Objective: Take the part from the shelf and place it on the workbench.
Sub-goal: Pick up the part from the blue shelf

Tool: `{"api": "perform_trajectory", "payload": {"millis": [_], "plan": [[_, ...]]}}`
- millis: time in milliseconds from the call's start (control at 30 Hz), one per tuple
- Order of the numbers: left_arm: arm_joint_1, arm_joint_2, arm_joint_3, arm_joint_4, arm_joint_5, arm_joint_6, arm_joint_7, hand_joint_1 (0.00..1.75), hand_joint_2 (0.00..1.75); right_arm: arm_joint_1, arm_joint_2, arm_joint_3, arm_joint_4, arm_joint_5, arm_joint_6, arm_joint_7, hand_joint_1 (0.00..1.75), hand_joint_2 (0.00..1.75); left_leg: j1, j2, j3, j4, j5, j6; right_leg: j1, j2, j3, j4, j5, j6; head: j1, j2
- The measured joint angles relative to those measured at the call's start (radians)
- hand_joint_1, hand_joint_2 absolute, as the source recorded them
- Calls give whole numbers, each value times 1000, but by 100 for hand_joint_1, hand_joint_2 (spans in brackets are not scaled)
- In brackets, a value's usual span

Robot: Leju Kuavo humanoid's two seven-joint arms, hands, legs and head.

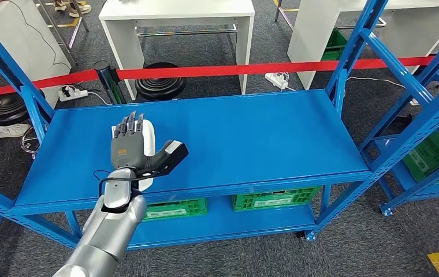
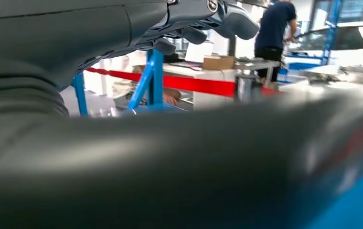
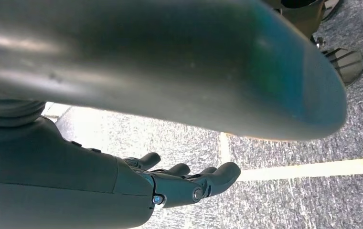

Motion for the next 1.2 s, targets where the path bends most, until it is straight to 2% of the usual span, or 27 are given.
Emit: {"api": "perform_trajectory", "payload": {"millis": [167,433,667,933,1200], "plan": [[38,-20,-36,-32,-4,-36,29,0,0,0,-2,0,0,3,0,-1,0,0,0,0,0,0,0,0,0,0,0,0,0,0,0,0],[40,-24,-45,-19,3,-36,32,0,0,0,-4,0,0,7,0,-2,0,0,0,0,0,0,0,0,0,0,0,0,0,0,0,0],[37,-38,-49,46,-3,-42,-8,0,0,-1,-5,0,0,11,1,-9,0,0,0,0,0,0,0,0,0,0,0,0,0,0,0,0],[14,-43,-63,120,-43,-38,53,0,0,-1,-5,-1,0,13,1,-16,0,0,0,0,0,0,0,0,0,0,0,0,0,0,0,0],[12,-40,-63,148,-48,-38,60,0,0,-1,-5,-1,0,13,1,-17,0,0,0,0,0,0,0,0,0,0,0,0,0,0,0,0]]}}
